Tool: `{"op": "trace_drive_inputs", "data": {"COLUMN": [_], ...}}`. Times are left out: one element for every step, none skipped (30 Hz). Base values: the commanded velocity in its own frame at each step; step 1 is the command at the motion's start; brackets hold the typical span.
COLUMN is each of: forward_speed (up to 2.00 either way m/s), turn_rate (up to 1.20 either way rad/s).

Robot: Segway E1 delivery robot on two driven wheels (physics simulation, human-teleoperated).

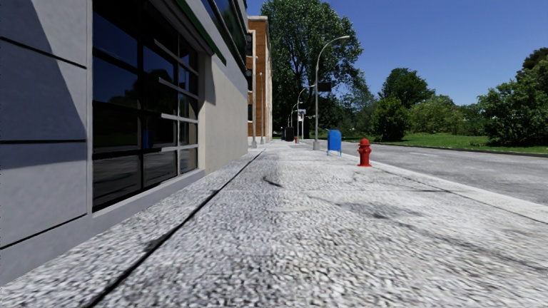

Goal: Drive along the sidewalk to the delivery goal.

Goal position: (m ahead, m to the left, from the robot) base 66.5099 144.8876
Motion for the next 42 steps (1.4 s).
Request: {"op": "trace_drive_inputs", "data": {"forward_speed": [2.00, 2.00, 2.00, 2.00, 2.00, 2.00, 2.00, 2.00, 2.00, 2.00, 2.00, 2.00, 2.00, 2.00, 2.00, 2.00, 2.00, 2.00, 2.00, 2.00, 2.00, 2.00, 2.00, 2.00, 2.00, 2.00, 2.00, 2.00, 2.00, 2.00, 2.00, 2.00, 2.00, 2.00, 2.00, 2.00, 2.00, 2.00, 2.00, 2.00, 2.00, 2.00], "turn_rate": [0.00, 0.00, 0.00, 0.00, 0.00, 0.00, 0.00, 0.00, 0.00, 0.00, 0.00, 0.00, 0.00, 0.00, 0.00, 0.00, 0.00, 0.00, 0.00, 0.00, 0.00, 0.00, 0.00, 0.00, 0.00, 0.00, 0.00, 0.00, 0.00, 0.00, 0.00, 0.00, 0.00, 0.00, 0.00, 0.00, 0.00, 0.00, 0.00, 0.00, 0.00, 0.00]}}
